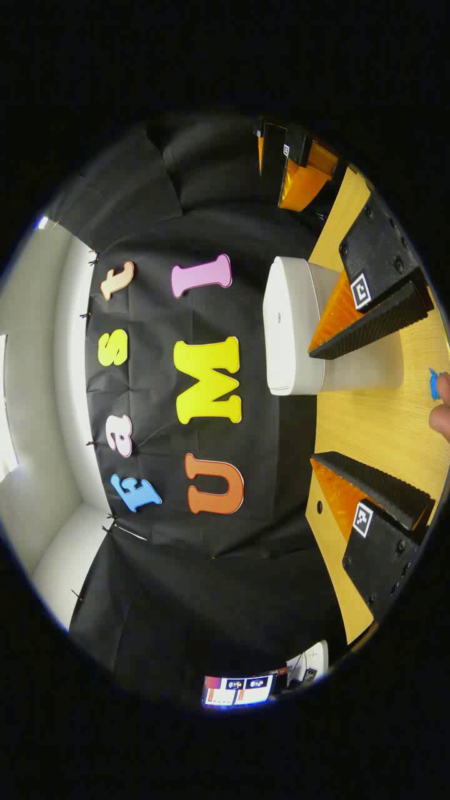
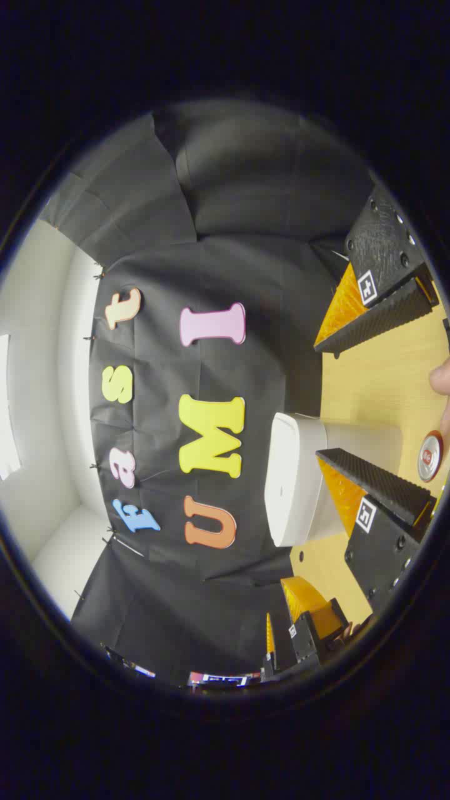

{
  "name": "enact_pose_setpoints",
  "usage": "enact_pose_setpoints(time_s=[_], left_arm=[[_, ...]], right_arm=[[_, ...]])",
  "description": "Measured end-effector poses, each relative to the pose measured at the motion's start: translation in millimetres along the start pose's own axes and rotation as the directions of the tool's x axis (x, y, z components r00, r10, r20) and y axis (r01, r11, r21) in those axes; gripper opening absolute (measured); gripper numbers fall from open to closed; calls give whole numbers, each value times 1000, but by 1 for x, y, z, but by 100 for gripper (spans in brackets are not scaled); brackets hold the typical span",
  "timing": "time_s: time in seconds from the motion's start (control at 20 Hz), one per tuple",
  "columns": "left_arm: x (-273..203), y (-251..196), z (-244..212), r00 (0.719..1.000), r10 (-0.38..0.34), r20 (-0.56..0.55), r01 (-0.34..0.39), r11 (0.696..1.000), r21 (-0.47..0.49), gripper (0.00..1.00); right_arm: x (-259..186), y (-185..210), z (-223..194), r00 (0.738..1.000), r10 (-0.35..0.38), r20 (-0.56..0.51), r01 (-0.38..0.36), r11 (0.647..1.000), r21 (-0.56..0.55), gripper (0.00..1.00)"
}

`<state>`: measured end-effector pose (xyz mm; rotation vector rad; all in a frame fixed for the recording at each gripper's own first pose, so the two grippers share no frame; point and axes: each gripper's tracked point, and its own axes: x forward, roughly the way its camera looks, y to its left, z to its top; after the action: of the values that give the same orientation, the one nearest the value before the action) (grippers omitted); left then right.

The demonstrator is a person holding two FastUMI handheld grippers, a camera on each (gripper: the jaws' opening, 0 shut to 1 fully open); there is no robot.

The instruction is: Press the lid of the desktop garbage bin to open it, pick up the crumpled paper on the desktop and throw it into the bin, then pick up the pop can on the desktop and drop it into the bin, and finally close the garbage bin lid.

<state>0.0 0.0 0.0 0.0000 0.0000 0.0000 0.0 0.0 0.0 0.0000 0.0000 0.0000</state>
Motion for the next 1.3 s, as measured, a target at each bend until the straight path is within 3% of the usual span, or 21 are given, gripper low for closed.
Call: enact_pose_setpoints(time_s=[0.55, 0.65, 1.1, 1.15, 1.25, 1.3], left_arm=[[-3, -8, 0, 999, -46, -20, 46, 999, 13, 95], [-3, -8, 1, 999, -45, -20, 45, 999, 15, 96], [-7, -5, -4, 998, -52, -31, 52, 999, -12, 96], [-8, -3, -5, 998, -49, -32, 48, 999, -9, 96], [-9, 1, -5, 999, -41, -28, 41, 999, -4, 95], [-11, 2, -6, 999, -39, -28, 39, 999, -4, 95]], right_arm=[[-4, -13, 3, 1000, -27, 6, 27, 999, 46, 95], [-5, -13, 4, 1000, -24, 5, 23, 998, 58, 98], [0, -1, 8, 1000, 6, -18, -5, 998, 62, 94], [3, 0, 9, 1000, 5, -16, -4, 998, 58, 91], [7, 8, 20, 1000, 26, -4, -26, 998, 62, 72], [11, 17, 26, 999, 52, -5, -52, 996, 66, 73]])
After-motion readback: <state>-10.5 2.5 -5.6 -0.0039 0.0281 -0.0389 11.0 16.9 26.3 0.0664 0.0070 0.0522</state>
